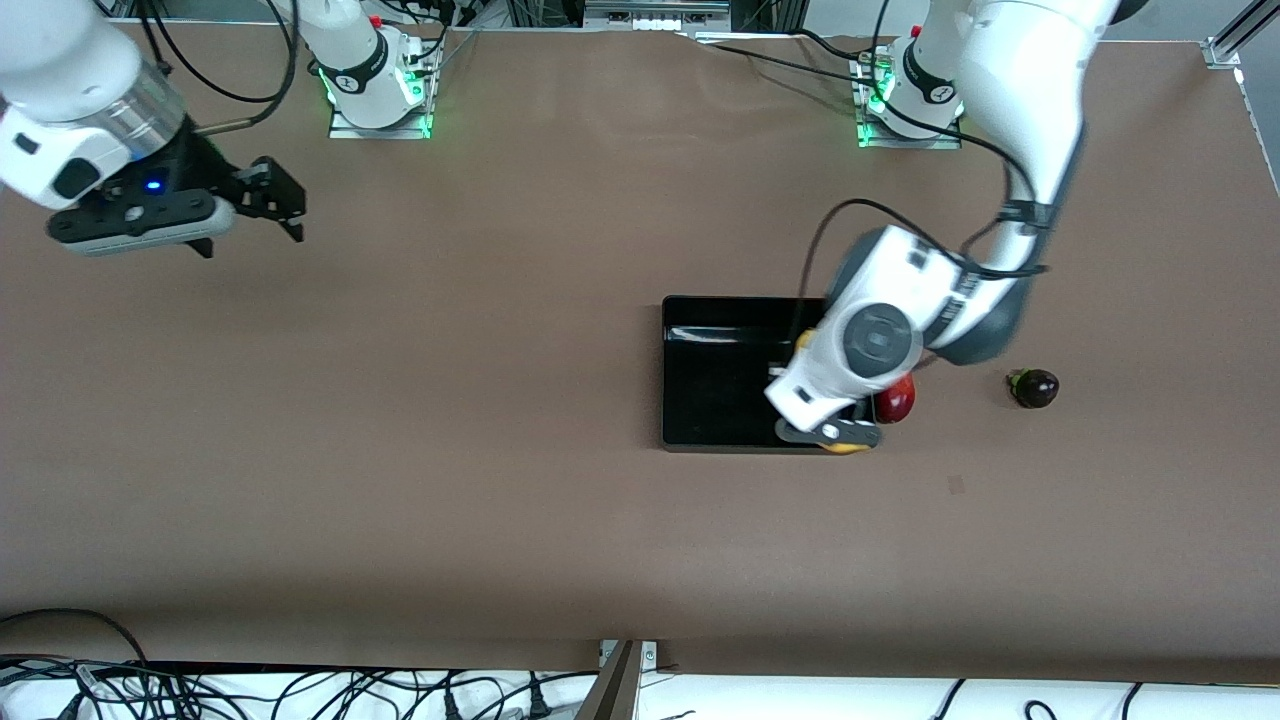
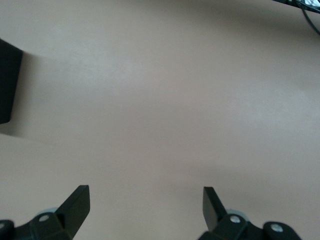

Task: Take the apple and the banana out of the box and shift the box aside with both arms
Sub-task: 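Lift the banana out with the left gripper while the right gripper advances, then set the banana by the plum while the right gripper reaches the tray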

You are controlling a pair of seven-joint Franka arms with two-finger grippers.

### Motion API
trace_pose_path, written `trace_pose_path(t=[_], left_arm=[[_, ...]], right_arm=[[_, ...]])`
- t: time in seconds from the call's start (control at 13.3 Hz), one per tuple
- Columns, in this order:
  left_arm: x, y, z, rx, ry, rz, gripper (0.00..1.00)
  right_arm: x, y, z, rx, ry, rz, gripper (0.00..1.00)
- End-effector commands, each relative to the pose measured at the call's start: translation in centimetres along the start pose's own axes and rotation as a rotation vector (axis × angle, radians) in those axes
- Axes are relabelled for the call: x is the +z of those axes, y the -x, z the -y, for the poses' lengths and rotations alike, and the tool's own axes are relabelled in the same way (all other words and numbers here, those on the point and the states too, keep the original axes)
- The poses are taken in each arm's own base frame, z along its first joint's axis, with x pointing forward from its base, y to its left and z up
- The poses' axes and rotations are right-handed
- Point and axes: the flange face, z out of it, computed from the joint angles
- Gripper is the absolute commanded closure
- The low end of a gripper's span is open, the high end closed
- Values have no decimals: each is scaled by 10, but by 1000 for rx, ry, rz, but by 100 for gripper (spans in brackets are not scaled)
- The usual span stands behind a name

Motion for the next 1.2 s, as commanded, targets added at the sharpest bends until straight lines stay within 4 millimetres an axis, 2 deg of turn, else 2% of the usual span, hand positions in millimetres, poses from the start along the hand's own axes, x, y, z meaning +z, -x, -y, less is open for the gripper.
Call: trace_pose_path(t=[0.0, 0.15, 0.22, 0.3, 0.38, 0.45, 0.6, 0.67, 0.75, 0.82, 0.9, 0.97, 1.12], left_arm=[[-14, -18, 79, 63, -13, 18, 100], [6, -27, 140, 161, -98, 40, 100], [26, -34, 181, 198, -122, 55, 100], [44, -40, 210, 279, -102, 47, 100], [53, -44, 227, 353, -95, 13, 100], [68, -43, 245, 374, -88, 2, 100], [106, -31, 257, 375, -70, 4, 100], [121, -26, 262, 369, -61, -2, 85], [124, -24, 266, 359, -51, -2, 31], [124, -23, 264, 328, -24, 3, 0], [130, -16, 265, 279, 48, 51, 0], [120, -14, 260, 268, 72, 79, 0], [77, -15, 257, 273, 70, 88, 0]], right_arm=[[-9, -1, 8, -23, -7, -12, 0], [-4, -1, 28, -53, -4, 2, 0], [4, -4, 37, -78, -2, 11, 0], [22, -10, 54, -109, 1, 40, 0], [47, -17, 66, -133, 5, 91, 0], [56, -18, 77, -150, 7, 105, 0], [82, -25, 92, -144, -8, 137, 0], [98, -30, 105, -129, -15, 148, 0], [121, -39, 116, -64, -32, 149, 0], [139, -45, 139, -18, -47, 134, 0], [165, -49, 164, 31, -44, 135, 0], [181, -56, 187, 67, -48, 116, 0], [215, -68, 242, 135, -55, 85, 0]])
